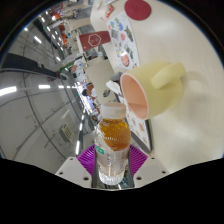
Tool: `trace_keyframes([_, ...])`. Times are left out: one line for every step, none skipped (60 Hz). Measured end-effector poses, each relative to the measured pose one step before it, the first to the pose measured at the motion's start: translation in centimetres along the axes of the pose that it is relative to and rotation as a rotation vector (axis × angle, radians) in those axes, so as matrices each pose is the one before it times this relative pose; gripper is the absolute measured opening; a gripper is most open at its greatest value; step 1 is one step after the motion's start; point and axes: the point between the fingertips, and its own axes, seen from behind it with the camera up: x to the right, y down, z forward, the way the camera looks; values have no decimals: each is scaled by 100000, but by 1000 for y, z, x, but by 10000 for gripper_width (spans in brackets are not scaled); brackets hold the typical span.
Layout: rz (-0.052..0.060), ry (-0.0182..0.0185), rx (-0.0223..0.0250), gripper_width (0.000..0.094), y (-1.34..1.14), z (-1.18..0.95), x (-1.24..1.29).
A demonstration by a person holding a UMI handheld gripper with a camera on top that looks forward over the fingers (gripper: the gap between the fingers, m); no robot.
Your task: Pour water
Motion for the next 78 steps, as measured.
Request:
trace_keyframes([-2854, 764, -307, 406, 77, -52, -113])
trace_keyframes([-3264, 832, -362, 405, 69, -60, -139])
trace_keyframes([-3662, 834, -294, 405, 17, -62, -193])
trace_keyframes([-3979, 775, -291, 405, 45, -55, -279])
trace_keyframes([-3752, 247, -341, 406, 247, -605, -436])
trace_keyframes([-4530, 948, 26, 405, -64, 360, -394])
trace_keyframes([-4580, 402, -91, 406, -53, -59, -432])
trace_keyframes([-4713, 299, 17, 406, -166, -100, -510])
trace_keyframes([-4994, 358, 133, 407, -224, -143, -511])
trace_keyframes([-5113, 466, 304, 406, -329, -183, -511])
trace_keyframes([-5247, 526, 536, 406, -441, -182, -474])
trace_keyframes([-5522, 511, 739, 408, -517, -188, -473])
trace_keyframes([-5497, -88, 721, 408, -560, -759, -597])
trace_keyframes([-5856, 642, 941, 407, -596, -123, -439])
trace_keyframes([-5773, 775, 951, 407, -556, 65, -306])
trace_keyframes([-5563, 521, 1022, 406, -757, -198, -373])
trace_keyframes([-5395, 457, 1118, 406, -784, -209, -334])
trace_keyframes([-5296, 329, 1161, 406, -835, -211, -311])
trace_keyframes([-5093, 273, 1175, 407, -837, -228, -262])
trace_keyframes([-4967, 230, 1097, 409, -845, -268, -190])
trace_keyframes([-4786, 49, 1037, 409, -954, -629, -120])
trace_keyframes([-4926, 494, 1090, 410, -714, 21, 148])
trace_keyframes([-4844, 562, 1048, 411, -754, -205, 43])
trace_keyframes([-4928, 665, 1051, 410, -741, -214, 156])
trace_keyframes([-5039, 760, 1032, 411, -652, -175, 263])
trace_keyframes([-5006, 954, 1015, 411, -631, -208, 370])
trace_keyframes([-4845, 1081, 896, 410, -559, -185, 488])
trace_keyframes([-4512, 1115, 884, 409, -655, -498, 569])
trace_keyframes([-4115, 1324, 840, 409, -262, 172, 908])
trace_keyframes([-4241, 1629, 617, 410, -335, -117, 763])
trace_keyframes([-4036, 1788, 555, 410, -219, -82, 879])
trace_keyframes([-3770, 1829, 453, 409, -86, -22, 909])
trace_keyframes([-3552, 1863, 293, 409, -1, 31, 1004])
trace_keyframes([-3439, 1839, 168, 408, 67, -311, 931])
trace_keyframes([-3248, 2007, -205, 406, 239, -18, 1035])
trace_keyframes([-3134, 1981, -280, 407, 321, 14, 1051])
trace_keyframes([-3173, 1846, -234, 410, 233, -19, 702])
trace_keyframes([-2984, 1812, -398, 408, 479, 85, 965])
trace_keyframes([-2977, 1661, -484, 408, 582, 91, 962])
trace_keyframes([-2928, 1563, -528, 410, 557, 108, 852])
trace_keyframes([-2726, 1460, -543, 410, 619, 41, 789])
trace_keyframes([-2455, 1307, -562, 408, 643, 58, 624])
trace_keyframes([-2112, 1081, -652, 411, 1045, 388, 849])
trace_keyframes([-1751, 873, -829, 410, 531, -86, 573])
trace_keyframes([-1645, 725, -848, 409, 745, 172, 459])
trace_keyframes([-1466, 680, -907, 410, 754, 108, 427])
trace_keyframes([-1180, 635, -987, 409, 744, 129, 368])
trace_keyframes([-1115, 631, -950, 406, 1316, 853, 351])
trace_keyframes([-357, 290, -1016, 409, 366, -489, 665])
trace_keyframes([-338, 300, -951, 409, 638, 164, 292])
trace_keyframes([-244, 195, -789, 408, 602, 127, 232])
trace_keyframes([-122, 162, -732, 409, 563, 97, 247])
trace_keyframes([-21, 190, -664, 408, 525, 70, 247])
trace_keyframes([54, 298, -489, 409, 470, -3, 298])
trace_keyframes([-168, 582, -426, 409, 949, 1216, -254])
trace_keyframes([-32, 381, -174, 409, 317, -867, 817])
trace_keyframes([-158, 541, -334, 409, 360, -76, 183])
trace_keyframes([-281, 534, -178, 410, 356, 37, 232])
trace_keyframes([-421, 471, -109, 410, 366, -23, 219])
trace_keyframes([-572, 498, -107, 409, 328, -47, 235])
trace_keyframes([-601, 496, -192, 411, 353, -51, 253])
trace_keyframes([-430, 500, -330, 430, 356, 654, -30])
trace_keyframes([305, -193, 2503, 421, -291, -353, 33])
trace_keyframes([472, -59, 51, 424, 216, -219, 135])
trace_keyframes([315, 464, 234, 425, 132, -187, 223])
trace_keyframes([815, -59, 897, 420, -85, -155, 72])
trace_keyframes([636, -68, -64, 423, 112, -153, 55])
trace_keyframes([125, 153, 473, 423, -184, 254, -195])
trace_keyframes([-132, 212, 204, 428, 113, -8, 46])
trace_keyframes([-370, 132, 74, 436, 42, -26, 22])
trace_keyframes([-324, 119, 132, 458, -12, -17, 55])
trace_keyframes([-338, 101, 129, 457, -2, -28, -35])
trace_keyframes([-267, 118, 39, 474, 34, 2, -21])
trace_keyframes([-30, 98, 158, 485, -138, 102, -50])
trace_keyframes([-35, 74, 82, 495, -7, 15, 3])
trace_keyframes([54, 124, -116, 513, 60, -7, 22])
trace_keyframes([75, 133, -237, 525, 30, 11, 42])
trace_keyframes([136, 61, -339, 537, 17, -19, 26])
